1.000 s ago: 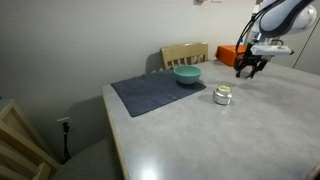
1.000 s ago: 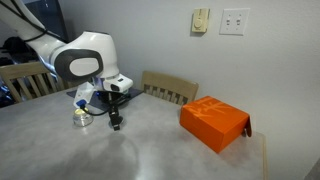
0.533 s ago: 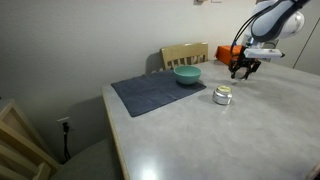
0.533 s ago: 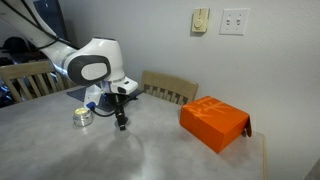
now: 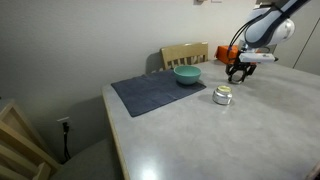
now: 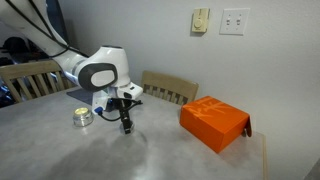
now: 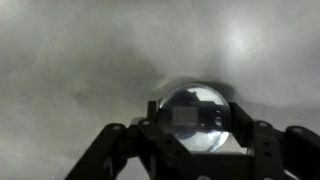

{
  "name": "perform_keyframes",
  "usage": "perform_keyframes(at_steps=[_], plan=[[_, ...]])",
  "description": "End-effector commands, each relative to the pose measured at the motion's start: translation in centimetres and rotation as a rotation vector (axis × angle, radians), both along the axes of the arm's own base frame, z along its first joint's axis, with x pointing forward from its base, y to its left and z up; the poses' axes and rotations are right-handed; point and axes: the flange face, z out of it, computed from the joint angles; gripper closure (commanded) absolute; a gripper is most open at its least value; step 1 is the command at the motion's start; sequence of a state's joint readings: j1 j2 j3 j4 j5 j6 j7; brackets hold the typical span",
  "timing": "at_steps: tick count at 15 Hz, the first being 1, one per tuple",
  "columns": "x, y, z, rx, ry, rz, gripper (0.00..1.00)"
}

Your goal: Remove the lid from the silver bowl and place it on the table

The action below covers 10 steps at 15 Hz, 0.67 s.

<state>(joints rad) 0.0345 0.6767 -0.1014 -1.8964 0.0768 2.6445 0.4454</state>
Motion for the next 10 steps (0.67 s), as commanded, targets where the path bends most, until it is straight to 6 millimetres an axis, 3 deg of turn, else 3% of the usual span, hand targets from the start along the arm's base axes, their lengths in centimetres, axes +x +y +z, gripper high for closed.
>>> perform_keyframes(at_steps=[1, 10], plan=[[0.97, -0.45, -0.6, 0.005, 0.019, -0.009, 0.56], [1.75, -0.48, -0.85, 0.006, 0.022, -0.008, 0.56]])
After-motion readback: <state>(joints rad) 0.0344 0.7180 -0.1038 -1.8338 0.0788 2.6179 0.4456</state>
